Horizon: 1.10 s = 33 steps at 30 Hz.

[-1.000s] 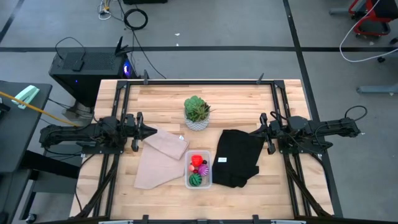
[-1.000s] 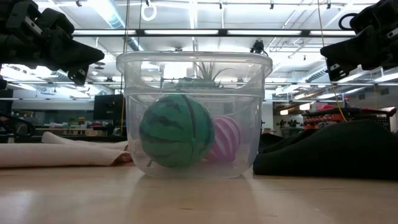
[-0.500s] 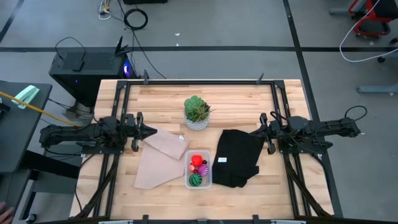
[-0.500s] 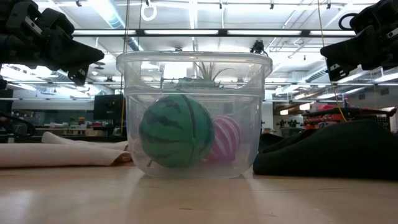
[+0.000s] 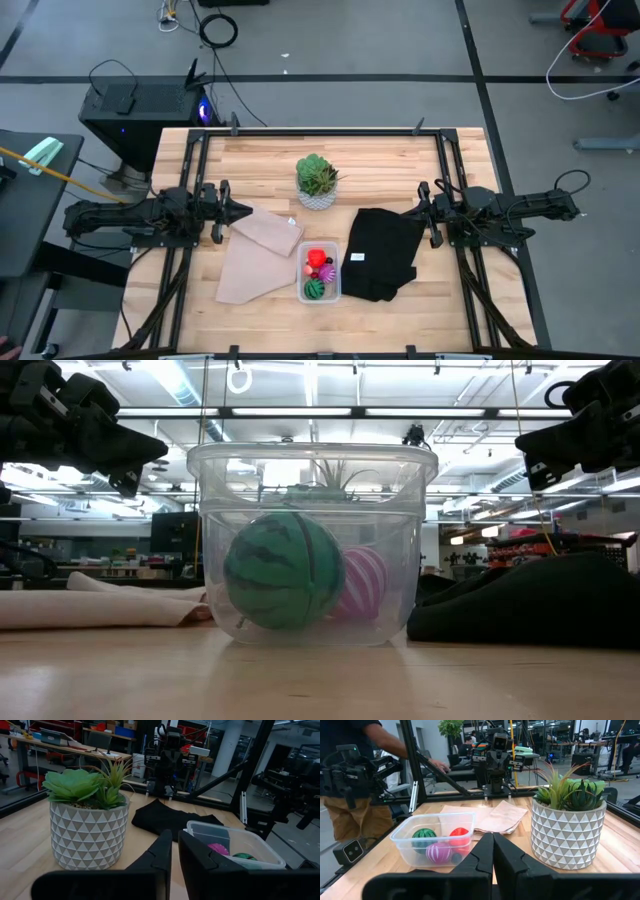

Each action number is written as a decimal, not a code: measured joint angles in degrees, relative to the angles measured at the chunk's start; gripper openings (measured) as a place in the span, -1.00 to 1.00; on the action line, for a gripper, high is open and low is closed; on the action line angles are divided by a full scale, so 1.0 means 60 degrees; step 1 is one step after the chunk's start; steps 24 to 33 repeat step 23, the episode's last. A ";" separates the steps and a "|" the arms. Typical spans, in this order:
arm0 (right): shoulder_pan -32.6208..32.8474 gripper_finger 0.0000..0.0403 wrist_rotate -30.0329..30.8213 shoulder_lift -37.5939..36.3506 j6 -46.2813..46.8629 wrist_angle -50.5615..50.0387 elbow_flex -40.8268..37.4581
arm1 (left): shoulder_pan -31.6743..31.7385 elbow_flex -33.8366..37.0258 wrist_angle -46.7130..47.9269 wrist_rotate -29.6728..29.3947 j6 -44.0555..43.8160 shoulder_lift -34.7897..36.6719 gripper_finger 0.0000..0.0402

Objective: Pick and placing Produce into tupperware
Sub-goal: Return to Home Position

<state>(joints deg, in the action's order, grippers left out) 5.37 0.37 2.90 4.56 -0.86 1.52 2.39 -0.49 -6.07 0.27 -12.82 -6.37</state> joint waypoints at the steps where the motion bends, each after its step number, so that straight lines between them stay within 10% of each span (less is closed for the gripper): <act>1: 0.0002 -0.93 -0.0001 0.0000 0.0000 0.0000 0.0000 | -0.0003 0.0000 0.0000 0.0000 0.0007 0.0004 -0.80; 33: 0.0004 -0.93 0.0003 0.0000 -0.0004 0.0000 0.0000 | -0.0002 0.0000 0.0000 -0.0001 0.0007 0.0001 -0.80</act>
